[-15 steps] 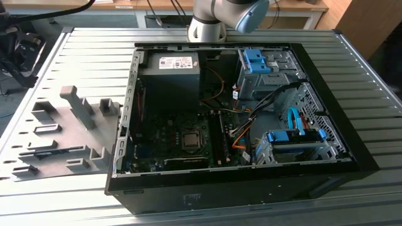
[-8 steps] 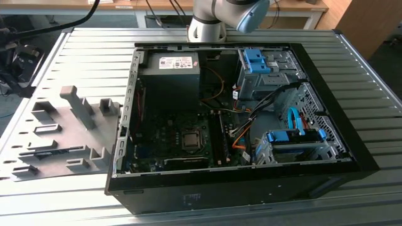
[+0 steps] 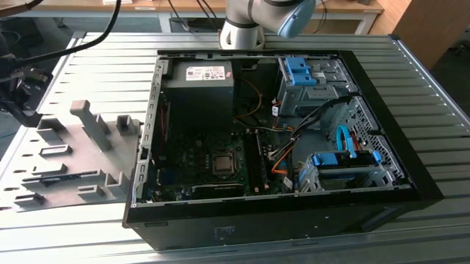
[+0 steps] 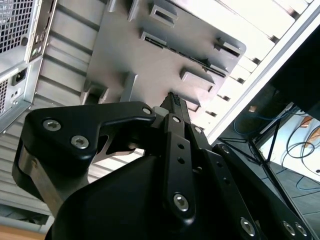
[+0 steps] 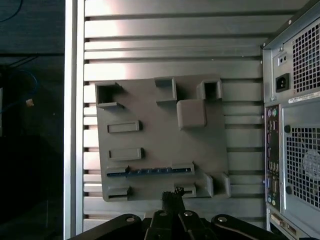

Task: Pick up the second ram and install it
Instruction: 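Reach for the second ram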

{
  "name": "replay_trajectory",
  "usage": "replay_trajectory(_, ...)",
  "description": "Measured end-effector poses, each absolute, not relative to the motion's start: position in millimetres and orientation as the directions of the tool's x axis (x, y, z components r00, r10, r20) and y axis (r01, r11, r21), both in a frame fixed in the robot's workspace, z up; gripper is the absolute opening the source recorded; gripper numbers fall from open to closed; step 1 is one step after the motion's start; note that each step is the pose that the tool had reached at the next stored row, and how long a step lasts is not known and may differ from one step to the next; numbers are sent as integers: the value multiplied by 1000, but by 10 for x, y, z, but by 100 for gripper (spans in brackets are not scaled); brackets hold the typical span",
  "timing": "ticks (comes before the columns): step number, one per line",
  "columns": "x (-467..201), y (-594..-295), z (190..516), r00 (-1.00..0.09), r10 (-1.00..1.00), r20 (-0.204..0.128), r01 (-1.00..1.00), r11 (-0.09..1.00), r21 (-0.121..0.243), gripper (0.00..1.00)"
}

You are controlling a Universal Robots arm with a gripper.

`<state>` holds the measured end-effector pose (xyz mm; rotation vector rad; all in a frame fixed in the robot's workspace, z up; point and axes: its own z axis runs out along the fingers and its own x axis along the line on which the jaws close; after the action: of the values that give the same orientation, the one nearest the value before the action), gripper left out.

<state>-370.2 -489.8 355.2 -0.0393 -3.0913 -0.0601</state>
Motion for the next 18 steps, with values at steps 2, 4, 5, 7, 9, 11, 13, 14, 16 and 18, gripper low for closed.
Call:
replay_trajectory(2,-3702,-4916,3516,-998,24,51,26,999,38,11)
replay_trajectory(4,-3703,-4936,3481,-998,23,52,25,999,38,11)
replay_trajectory(5,-3703,-4947,3465,-998,22,52,24,999,38,11)
replay_trajectory(7,-3705,-4971,3435,-998,22,52,24,999,38,11)
replay_trajectory(9,-3706,-5002,3408,-998,22,52,24,999,38,11)
replay_trajectory(11,-3708,-5035,3379,-998,21,52,23,999,38,11)
replay_trajectory(13,-3710,-5068,3350,-998,21,52,23,999,38,11)
replay_trajectory(14,-3710,-5086,3335,-998,21,52,23,999,38,11)
replay_trajectory(16,-3711,-5116,3308,-998,20,52,22,999,38,11)
replay_trajectory(18,-3713,-5144,3284,-998,20,52,22,999,38,11)
